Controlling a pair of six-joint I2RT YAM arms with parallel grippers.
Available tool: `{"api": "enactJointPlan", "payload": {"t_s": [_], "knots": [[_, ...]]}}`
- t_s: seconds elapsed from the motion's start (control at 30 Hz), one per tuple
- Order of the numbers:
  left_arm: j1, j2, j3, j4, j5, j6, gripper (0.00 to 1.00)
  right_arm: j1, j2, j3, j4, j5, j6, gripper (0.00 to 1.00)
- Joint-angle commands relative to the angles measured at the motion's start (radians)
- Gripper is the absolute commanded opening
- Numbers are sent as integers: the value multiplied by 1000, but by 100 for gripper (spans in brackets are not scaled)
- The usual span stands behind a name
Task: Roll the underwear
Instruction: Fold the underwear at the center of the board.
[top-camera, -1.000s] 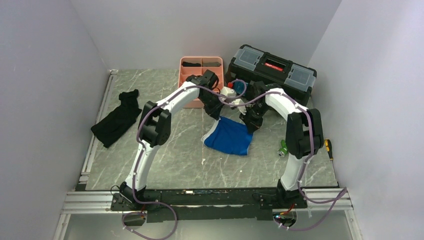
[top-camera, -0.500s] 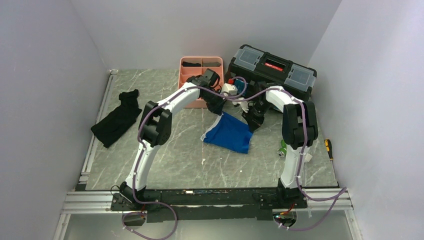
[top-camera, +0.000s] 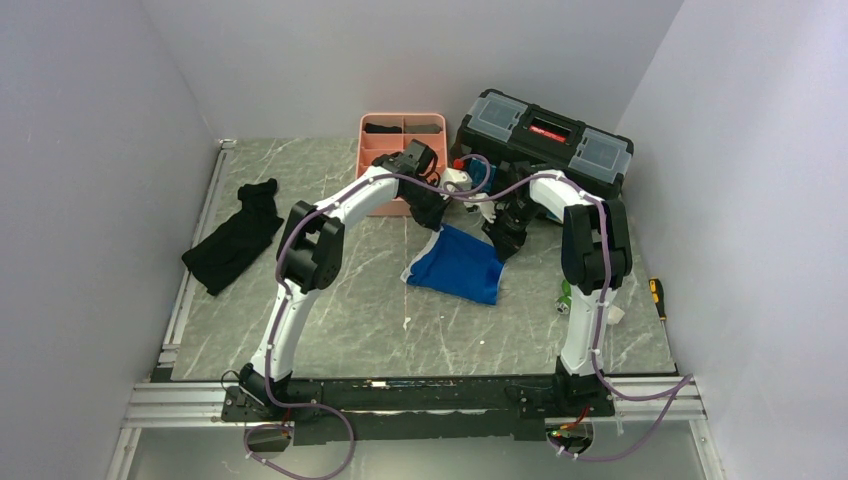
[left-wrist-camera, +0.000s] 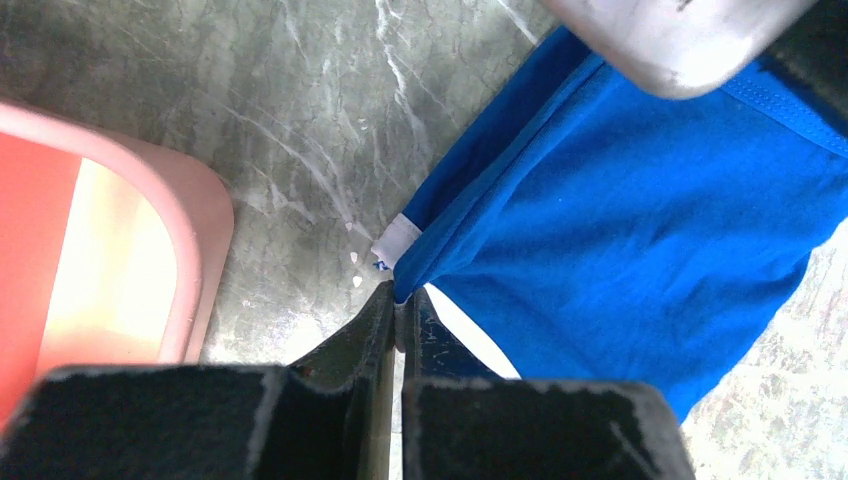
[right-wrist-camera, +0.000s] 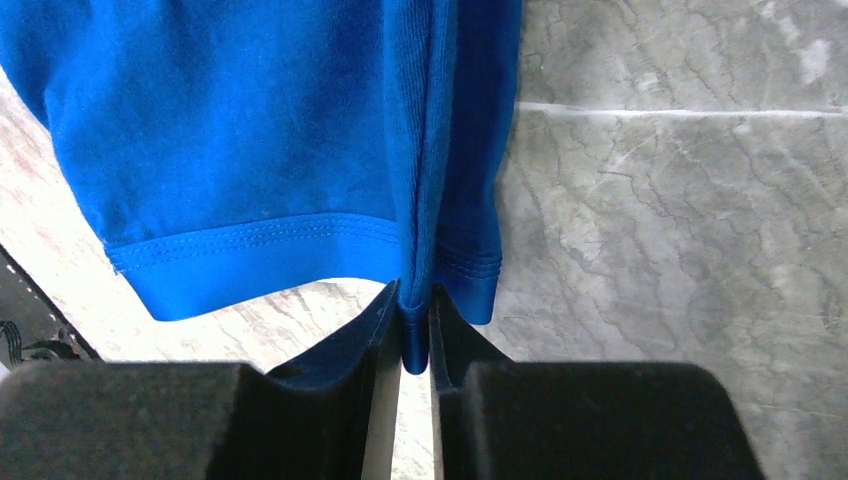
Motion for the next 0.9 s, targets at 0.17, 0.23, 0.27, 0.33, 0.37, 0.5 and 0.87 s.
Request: {"api": "enactJointPlan", "payload": {"t_s": [0.17, 0.23, 0.27, 0.33, 0.37, 0.5, 0.87], "knots": [[-25, 4, -5, 11, -3, 27, 10, -14, -17, 10, -14, -76, 17, 21], [-31, -2, -8, 8, -11, 34, 11, -13, -25, 9, -25, -94, 16, 21], [-34, -5, -9, 5, -14, 37, 12, -14, -27, 8, -31, -104, 15, 20], [-38, -10, -9, 1, -19, 38, 15, -14, -31, 6, -38, -112, 20, 20], [-39, -14, -12, -1, -22, 40, 18, -15, -34, 3, -36, -114, 25, 21], [-43, -37, -34, 15, -62, 24, 29, -17, -63, -29, 6, -96, 65, 27], [-41, -138, -109, 97, -123, -22, 60, -44, -179, -98, 102, -61, 201, 49]]}}
